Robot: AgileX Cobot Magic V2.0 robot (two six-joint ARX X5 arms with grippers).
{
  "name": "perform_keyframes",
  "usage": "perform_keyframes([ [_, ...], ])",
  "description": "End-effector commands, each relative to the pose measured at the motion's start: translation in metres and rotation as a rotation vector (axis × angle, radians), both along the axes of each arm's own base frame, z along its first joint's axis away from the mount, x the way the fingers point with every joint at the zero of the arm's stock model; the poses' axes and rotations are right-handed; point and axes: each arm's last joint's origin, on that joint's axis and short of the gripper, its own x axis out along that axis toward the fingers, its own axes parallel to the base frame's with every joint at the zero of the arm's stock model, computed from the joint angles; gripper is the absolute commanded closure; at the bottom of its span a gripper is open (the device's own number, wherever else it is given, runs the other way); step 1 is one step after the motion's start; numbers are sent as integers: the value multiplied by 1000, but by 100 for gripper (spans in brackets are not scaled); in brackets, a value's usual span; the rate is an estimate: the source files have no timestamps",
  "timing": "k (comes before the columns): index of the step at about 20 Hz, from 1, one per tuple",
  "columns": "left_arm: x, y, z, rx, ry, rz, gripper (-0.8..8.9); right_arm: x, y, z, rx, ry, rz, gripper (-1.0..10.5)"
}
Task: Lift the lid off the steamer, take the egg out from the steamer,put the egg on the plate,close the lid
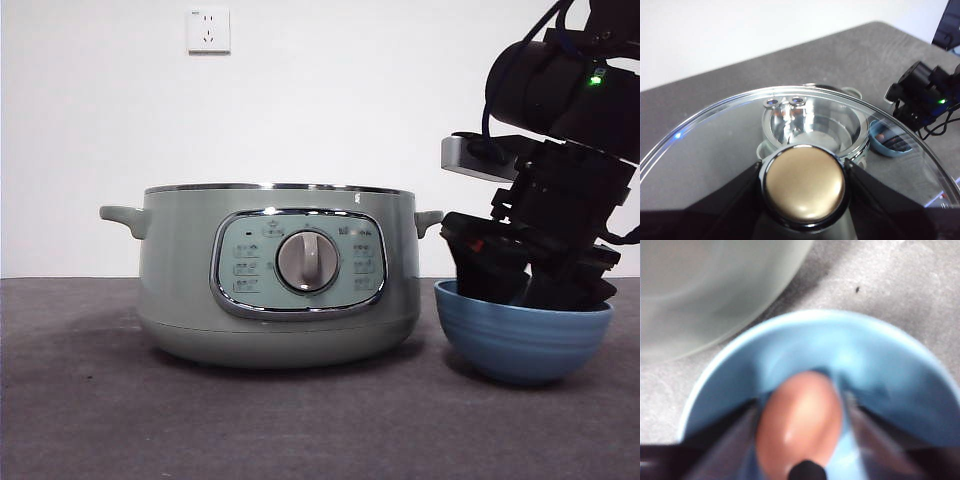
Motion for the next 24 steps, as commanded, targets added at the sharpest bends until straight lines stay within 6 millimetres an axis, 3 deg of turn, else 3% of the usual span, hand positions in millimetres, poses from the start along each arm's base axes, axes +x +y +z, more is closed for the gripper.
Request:
perform_keyframes([
  [1, 19, -11, 11, -35, -53, -31, 822, -1, 0, -4, -1, 15, -3, 505],
  [4, 53, -32, 14, -57, -55, -103, 822, -2, 0, 3, 8, -2, -2, 505],
  [8, 106, -62, 6, -29, -18, -135, 822, -13, -5, 50, 60, -120, -3, 505],
  [16, 186, -107, -31, 23, 67, -197, 822, -86, -39, 155, 245, -526, -9, 505],
  [20, 217, -124, -55, 46, 124, -196, 822, -123, -56, 182, 313, -667, -47, 505],
  [24, 242, -140, -75, 51, 141, -198, 822, -144, -66, 200, 349, -717, -55, 505],
])
